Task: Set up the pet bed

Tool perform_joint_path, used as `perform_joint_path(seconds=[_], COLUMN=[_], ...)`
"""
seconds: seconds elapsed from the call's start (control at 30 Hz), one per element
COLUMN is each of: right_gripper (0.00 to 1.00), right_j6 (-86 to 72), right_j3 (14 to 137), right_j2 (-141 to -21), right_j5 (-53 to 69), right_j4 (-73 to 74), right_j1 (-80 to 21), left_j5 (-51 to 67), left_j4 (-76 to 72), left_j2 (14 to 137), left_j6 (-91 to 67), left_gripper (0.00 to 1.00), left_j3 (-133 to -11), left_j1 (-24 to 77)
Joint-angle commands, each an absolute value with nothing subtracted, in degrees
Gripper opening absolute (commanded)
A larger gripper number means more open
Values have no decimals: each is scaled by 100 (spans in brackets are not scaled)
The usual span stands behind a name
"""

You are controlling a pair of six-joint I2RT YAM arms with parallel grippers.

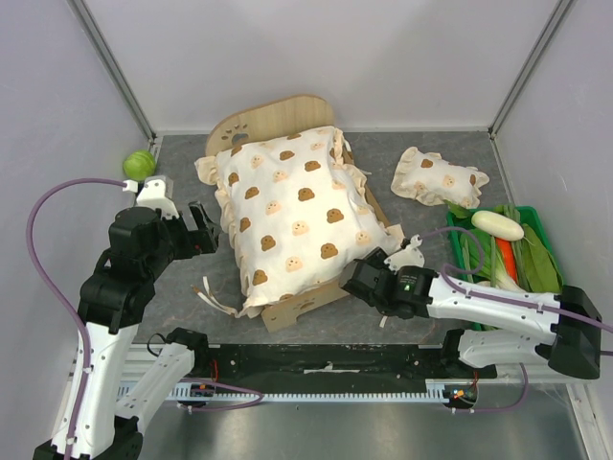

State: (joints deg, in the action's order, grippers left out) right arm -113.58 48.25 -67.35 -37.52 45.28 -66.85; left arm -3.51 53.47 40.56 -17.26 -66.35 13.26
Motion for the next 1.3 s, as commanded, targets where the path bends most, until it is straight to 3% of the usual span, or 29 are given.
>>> perform_joint_path(seconds=[0.0,0.2,0.23,0.53,0.8,0.97,1.27], right_gripper=[53,12,0,0,0,0,0], right_j6=[-12568,-12472,-12289,-9759,-5817,-3976,-929], right_j3=[4781,4869,4869,4825,5800,5915,6081], right_j2=[-7154,-7339,-7330,-6864,-7417,-7857,-8393], right_j5=[-4210,-4499,-4570,-5089,-5054,-3223,-1224], right_j4=[4509,4430,4430,4071,2929,1892,1011], right_j1=[-6671,-6654,-6627,-5301,-3991,-3148,-2128], left_j5=[-422,-475,-475,-466,-378,-387,-343], left_j4=[5238,5256,5265,5256,5256,5291,5353], left_j2=[3990,3999,4008,3973,3885,3806,3797], left_j6=[-1714,-1661,-1652,-1600,-1573,-1556,-1547], left_gripper=[100,100,100,100,100,100,100], left_j3=[-6636,-6627,-6636,-6653,-6802,-6838,-6926], left_j1=[1301,1301,1301,1310,1301,1301,1310])
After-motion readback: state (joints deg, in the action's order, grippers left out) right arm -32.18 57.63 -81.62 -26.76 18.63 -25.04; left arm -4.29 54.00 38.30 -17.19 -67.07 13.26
